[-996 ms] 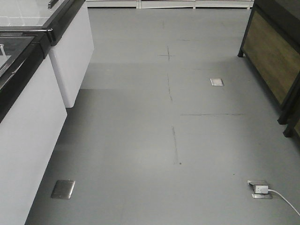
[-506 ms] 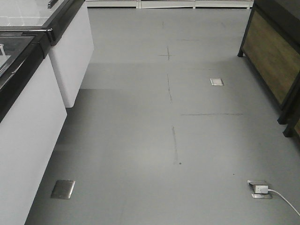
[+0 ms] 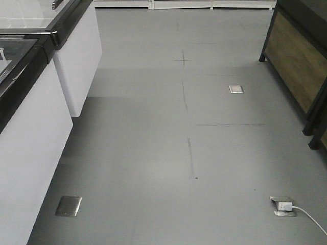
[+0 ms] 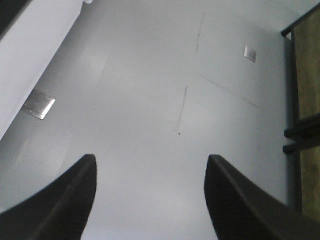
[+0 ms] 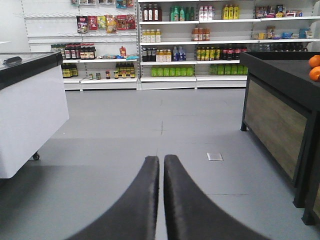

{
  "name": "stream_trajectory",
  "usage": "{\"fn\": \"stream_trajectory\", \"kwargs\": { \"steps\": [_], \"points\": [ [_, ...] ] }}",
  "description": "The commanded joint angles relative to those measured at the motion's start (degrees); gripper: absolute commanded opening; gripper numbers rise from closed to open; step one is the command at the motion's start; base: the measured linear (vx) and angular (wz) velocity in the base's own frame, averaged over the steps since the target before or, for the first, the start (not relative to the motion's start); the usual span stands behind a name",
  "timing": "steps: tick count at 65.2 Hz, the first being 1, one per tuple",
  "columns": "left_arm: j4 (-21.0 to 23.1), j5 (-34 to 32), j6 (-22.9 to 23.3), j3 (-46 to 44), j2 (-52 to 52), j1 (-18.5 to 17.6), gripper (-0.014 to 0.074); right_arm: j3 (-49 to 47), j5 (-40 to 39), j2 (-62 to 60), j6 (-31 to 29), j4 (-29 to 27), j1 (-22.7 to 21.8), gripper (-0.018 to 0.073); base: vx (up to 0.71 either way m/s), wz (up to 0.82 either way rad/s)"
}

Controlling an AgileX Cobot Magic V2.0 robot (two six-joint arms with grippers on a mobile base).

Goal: Left arm holds basket, right arm returns cookies
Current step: 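Lift the light-blue basket by its handle with the left gripper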

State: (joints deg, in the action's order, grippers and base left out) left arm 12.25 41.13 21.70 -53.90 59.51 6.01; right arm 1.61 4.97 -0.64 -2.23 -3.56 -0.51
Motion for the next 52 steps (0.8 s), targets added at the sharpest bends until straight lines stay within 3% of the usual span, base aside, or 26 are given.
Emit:
{"fn": "stream_trajectory", "kwargs": {
  "steps": [1, 14, 30, 38, 52],
  "points": [
    [3.0, 0.8, -0.2, -6.5, -0.4, 5.8, 0.0439, 1.0, -4.2, -0.8, -0.6, 0.5, -0.1, -0.001, 0.0, 0.0],
    [13.3, 5.4, -11.6, -14.3, 0.4, 22.5, 0.0439, 1.0, -4.2, -0.8, -0.6, 0.5, -0.1, -0.001, 0.0, 0.0],
    [28.6, 12.8, -19.8, -21.4, 5.7, 40.9, 0.0439, 1.0, -4.2, -0.8, -0.6, 0.5, -0.1, -0.001, 0.0, 0.0],
    [34.6, 12.1, -22.4, -22.6, 8.5, 46.3, 0.044, 1.0, -4.2, -0.8, -0.6, 0.5, -0.1, -0.001, 0.0, 0.0],
    [44.2, 11.7, -26.8, -26.8, 16.5, 52.6, 0.0444, 1.0, -4.2, -0.8, -0.6, 0.5, -0.1, -0.001, 0.0, 0.0]
  ]
}}
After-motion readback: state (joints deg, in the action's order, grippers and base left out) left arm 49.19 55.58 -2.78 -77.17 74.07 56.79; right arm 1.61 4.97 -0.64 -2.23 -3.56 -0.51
